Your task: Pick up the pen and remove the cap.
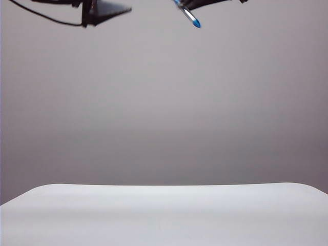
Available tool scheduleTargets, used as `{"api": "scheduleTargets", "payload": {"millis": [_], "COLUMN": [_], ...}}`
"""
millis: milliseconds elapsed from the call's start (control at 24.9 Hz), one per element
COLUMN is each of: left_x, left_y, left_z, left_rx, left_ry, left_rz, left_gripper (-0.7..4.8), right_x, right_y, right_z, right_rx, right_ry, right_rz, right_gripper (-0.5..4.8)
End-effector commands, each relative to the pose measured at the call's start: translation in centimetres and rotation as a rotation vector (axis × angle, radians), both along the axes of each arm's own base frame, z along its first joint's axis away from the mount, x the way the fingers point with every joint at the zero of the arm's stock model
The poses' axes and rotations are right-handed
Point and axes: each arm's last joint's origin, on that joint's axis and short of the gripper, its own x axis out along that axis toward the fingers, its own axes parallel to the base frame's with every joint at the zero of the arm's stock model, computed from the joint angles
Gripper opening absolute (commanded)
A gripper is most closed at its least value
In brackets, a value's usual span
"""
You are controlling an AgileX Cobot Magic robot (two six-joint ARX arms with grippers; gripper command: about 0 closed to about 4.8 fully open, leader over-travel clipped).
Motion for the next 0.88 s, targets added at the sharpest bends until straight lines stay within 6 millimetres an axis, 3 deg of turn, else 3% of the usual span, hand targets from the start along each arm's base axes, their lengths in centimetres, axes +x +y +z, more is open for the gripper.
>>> {"api": "scheduleTargets", "payload": {"millis": [40, 882], "left_x": [-0.6, -1.9], "left_y": [-1.5, -5.5], "left_z": [0.9, 1.2], "left_rx": [-0.046, -0.057], "left_ry": [-0.036, -0.176], "left_rz": [-0.024, -0.025], "left_gripper": [3.44, 3.41], "right_x": [0.6, 0.6], "right_y": [0.3, 1.4], "right_z": [0.2, 1.4], "right_rx": [0.027, 0.205], "right_ry": [-0.04, -0.041], "right_rz": [-0.017, 0.053], "right_gripper": [-0.01, -0.01]}}
